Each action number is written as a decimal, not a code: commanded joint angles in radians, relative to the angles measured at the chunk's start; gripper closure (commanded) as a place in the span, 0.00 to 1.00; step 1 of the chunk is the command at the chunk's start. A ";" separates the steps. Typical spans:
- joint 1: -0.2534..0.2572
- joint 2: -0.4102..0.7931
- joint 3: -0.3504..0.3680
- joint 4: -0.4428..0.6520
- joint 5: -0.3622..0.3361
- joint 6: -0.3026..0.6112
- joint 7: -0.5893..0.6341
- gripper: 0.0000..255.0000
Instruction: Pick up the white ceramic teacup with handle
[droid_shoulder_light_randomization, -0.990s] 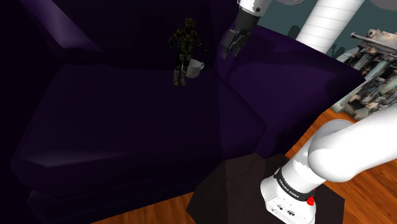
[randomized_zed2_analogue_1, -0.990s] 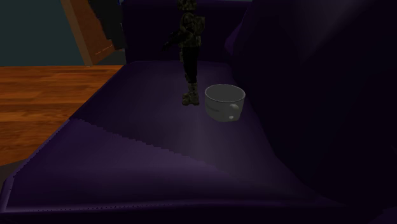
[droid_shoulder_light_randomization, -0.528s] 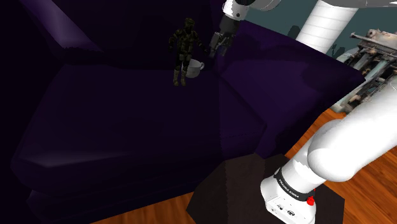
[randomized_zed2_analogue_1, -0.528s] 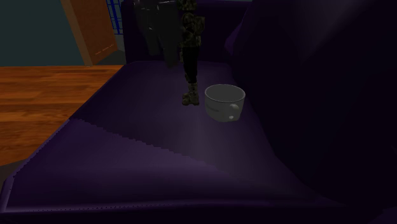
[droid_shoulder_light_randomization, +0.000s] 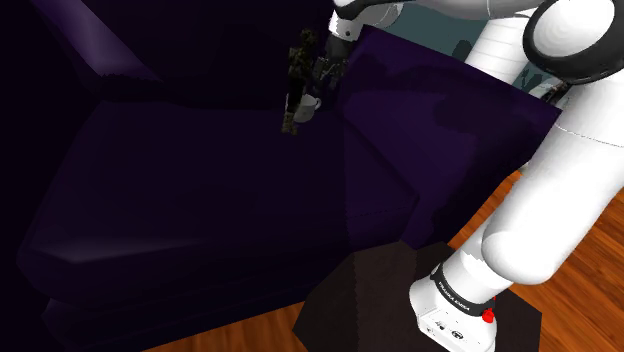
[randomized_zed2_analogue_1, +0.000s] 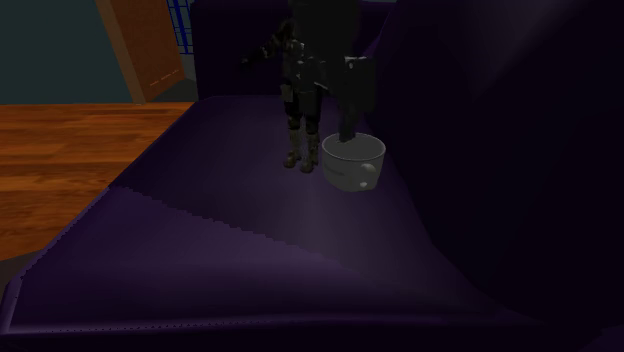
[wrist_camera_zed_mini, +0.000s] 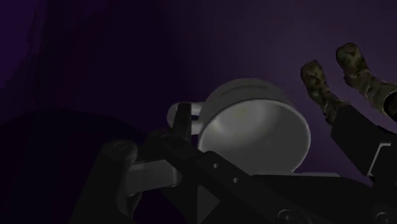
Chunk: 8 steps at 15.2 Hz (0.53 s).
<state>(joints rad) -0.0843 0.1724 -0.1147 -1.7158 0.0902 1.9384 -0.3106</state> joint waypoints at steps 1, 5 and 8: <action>-0.008 0.090 -0.001 0.093 0.012 -0.010 -0.012 0.00; -0.033 0.273 -0.002 0.303 0.034 -0.054 -0.036 0.00; -0.037 0.304 0.000 0.316 0.037 -0.038 -0.040 0.00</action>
<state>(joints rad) -0.1198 0.4624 -0.1148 -1.4084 0.1257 1.8953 -0.3486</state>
